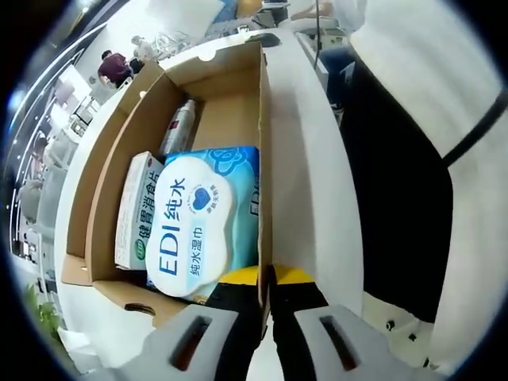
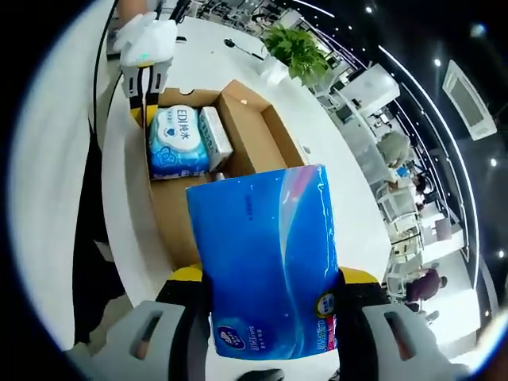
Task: Operate the shoe box by opening the lid, removing the specified soft item, and placing it in the target area until the item is outside and the box remains undamaged.
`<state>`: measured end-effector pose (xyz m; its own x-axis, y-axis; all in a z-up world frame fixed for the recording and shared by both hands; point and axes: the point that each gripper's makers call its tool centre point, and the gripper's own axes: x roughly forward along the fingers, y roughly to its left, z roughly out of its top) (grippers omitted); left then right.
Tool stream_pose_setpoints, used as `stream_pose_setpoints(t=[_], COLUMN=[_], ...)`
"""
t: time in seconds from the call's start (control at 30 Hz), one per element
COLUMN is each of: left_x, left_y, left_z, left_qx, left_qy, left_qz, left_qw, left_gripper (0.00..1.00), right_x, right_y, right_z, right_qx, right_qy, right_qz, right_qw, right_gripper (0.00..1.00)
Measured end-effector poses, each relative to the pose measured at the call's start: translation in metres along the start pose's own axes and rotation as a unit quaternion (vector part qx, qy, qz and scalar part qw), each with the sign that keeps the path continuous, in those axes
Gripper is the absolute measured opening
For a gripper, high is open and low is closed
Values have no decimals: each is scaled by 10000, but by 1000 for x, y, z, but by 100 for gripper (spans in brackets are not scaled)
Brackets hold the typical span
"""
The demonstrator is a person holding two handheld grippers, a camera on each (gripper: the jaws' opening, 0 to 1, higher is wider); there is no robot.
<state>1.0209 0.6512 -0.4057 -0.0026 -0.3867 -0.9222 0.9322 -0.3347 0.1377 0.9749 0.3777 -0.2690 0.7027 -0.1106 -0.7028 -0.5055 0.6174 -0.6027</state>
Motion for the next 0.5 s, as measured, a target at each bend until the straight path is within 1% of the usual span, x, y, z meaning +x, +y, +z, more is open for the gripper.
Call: stream_pose_setpoints(t=[0.07, 0.13, 0.23, 0.3, 0.4, 0.47, 0.5], left_x=[0, 0, -1, -2, -1, -1, -1], left_y=[0, 0, 0, 0, 1, 1, 2], left_z=[0, 0, 1, 2, 1, 2, 1], left_qx=[-16, -53, -58, 158, 45, 45, 7], left_qy=[12, 46, 48, -53, -14, 6, 24], left_qz=[4, 2, 59, 200, 165, 92, 31], left_qw=[10000, 10000, 10000, 9997, 9999, 9999, 10000], left_gripper=[3, 3, 3, 3, 3, 3, 3], right_x=[-1, -4, -6, -7, -2, -1, -1], right_y=[1, -3, -4, -6, -11, -11, -10], right_z=[-6, -10, -14, -16, -19, -21, -22], right_qx=[-36, -152, -81, -117, -81, -288, -273], right_qy=[73, 114, 193, 149, 125, 245, 236], right_qz=[-11, -136, -192, -274, -394, -419, -435], right_qw=[10000, 9997, 9996, 9994, 9991, 9984, 9984], right_gripper=[62, 62, 62, 62, 62, 62, 62])
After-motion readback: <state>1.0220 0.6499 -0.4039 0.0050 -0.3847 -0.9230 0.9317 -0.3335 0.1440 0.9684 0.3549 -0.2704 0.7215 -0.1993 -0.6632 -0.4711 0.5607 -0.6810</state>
